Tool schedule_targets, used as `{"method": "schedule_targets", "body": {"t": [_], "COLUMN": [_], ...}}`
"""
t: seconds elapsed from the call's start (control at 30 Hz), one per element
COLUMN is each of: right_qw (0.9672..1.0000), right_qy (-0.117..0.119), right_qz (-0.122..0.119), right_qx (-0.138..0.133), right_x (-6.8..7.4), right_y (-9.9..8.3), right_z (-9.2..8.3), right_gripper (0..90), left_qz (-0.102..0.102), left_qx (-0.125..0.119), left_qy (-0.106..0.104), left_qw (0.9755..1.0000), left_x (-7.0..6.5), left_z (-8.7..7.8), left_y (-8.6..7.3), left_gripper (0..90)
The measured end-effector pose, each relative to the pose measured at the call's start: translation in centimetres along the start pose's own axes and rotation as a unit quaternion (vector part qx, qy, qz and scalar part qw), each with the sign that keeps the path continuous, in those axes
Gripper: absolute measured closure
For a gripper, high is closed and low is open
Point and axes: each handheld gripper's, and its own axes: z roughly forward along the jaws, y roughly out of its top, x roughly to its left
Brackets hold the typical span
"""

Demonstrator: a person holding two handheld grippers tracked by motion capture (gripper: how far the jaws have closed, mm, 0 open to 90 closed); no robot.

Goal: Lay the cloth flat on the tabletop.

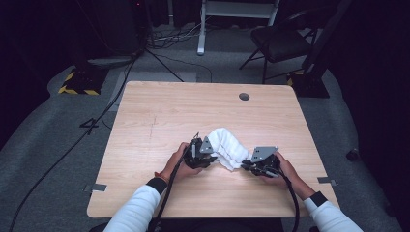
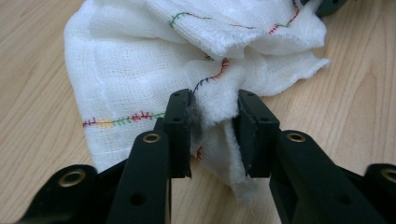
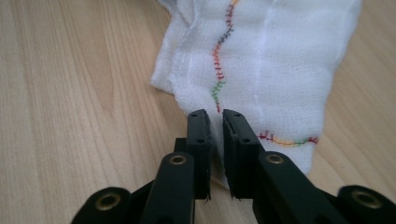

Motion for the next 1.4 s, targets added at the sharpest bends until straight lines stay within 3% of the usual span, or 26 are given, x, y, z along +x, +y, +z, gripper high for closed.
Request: {"method": "schedule_targets", "body": {"t": [0.17, 0.2, 0.3, 0.37, 0.4, 0.43, 0.47, 0.5, 0.63, 0.67, 0.7, 0.97, 1.07, 1.17, 1.4], "right_qw": [0.9993, 0.9979, 0.9946, 0.9911, 0.9911, 0.9877, 0.9877, 0.9852, 0.9808, 0.9796, 0.9779, 0.9683, 0.9662, 0.9666, 0.9716], "right_qy": [-0.019, -0.031, -0.043, -0.057, -0.057, -0.064, -0.064, -0.072, -0.083, -0.084, -0.084, -0.096, -0.098, -0.103, -0.115], "right_qz": [0.007, 0.014, 0.028, 0.034, 0.034, 0.042, 0.042, 0.043, 0.044, 0.044, 0.046, 0.048, 0.051, 0.048, 0.063], "right_qx": [-0.031, -0.055, -0.09, -0.115, -0.115, -0.136, -0.136, -0.149, -0.171, -0.177, -0.186, -0.225, -0.233, -0.23, -0.197], "right_x": [-0.4, -0.7, -1.1, -1.4, -1.4, -1.7, -1.7, -1.7, -1.6, -1.5, -1.4, -0.3, -0.1, -0.1, -2.3], "right_y": [0.3, 0.5, 0.9, 1.2, 1.2, 1.4, 1.4, 1.6, 2.0, 2.2, 2.3, 2.9, 3.0, 3.3, 3.7], "right_z": [-1.6, -2.7, -4.5, -6.0, -6.0, -7.2, -7.2, -8.3, -10.2, -10.6, -11.3, -15.2, -16.1, -16.3, -13.9], "right_gripper": [86.0, 86.3, 86.5, 86.6, 86.6, 86.7, 86.7, 86.8, 86.8, 86.8, 86.9, 86.9, 87.0, 87.0, 86.9], "left_qz": [0.009, 0.009, 0.009, 0.013, 0.013, 0.014, 0.014, 0.013, 0.013, 0.013, 0.014, 0.034, 0.028, 0.019, -0.004], "left_qx": [-0.027, -0.037, -0.063, -0.07, -0.07, -0.084, -0.084, -0.097, -0.126, -0.126, -0.142, -0.158, -0.157, -0.155, -0.135], "left_qy": [0.012, 0.016, 0.024, 0.029, 0.029, 0.037, 0.037, 0.043, 0.049, 0.049, 0.048, 0.063, 0.062, 0.063, 0.057], "left_qw": [0.9995, 0.9991, 0.9977, 0.997, 0.997, 0.9957, 0.9957, 0.9943, 0.9908, 0.9908, 0.9886, 0.9848, 0.9852, 0.9857, 0.9891], "left_x": [0.3, 0.5, 0.7, 0.7, 0.7, 0.7, 0.7, 0.8, 0.8, 0.8, 0.5, -0.7, -0.4, 0.1, 2.3], "left_z": [-1.9, -2.9, -4.7, -5.8, -5.8, -7.2, -7.2, -8.3, -11.2, -11.2, -12.8, -17.4, -18.0, -17.8, -15.6], "left_y": [0.4, 0.6, 0.8, 1.0, 1.0, 1.1, 1.1, 1.3, 1.8, 1.8, 2.0, 1.9, 1.7, 1.6, 1.8], "left_gripper": [78.0, 80.1, 82.8, 83.7, 83.8, 84.1, 84.2, 84.2, 84.5, 84.4, 84.3, 84.6, 84.6, 84.2, 83.4]}}
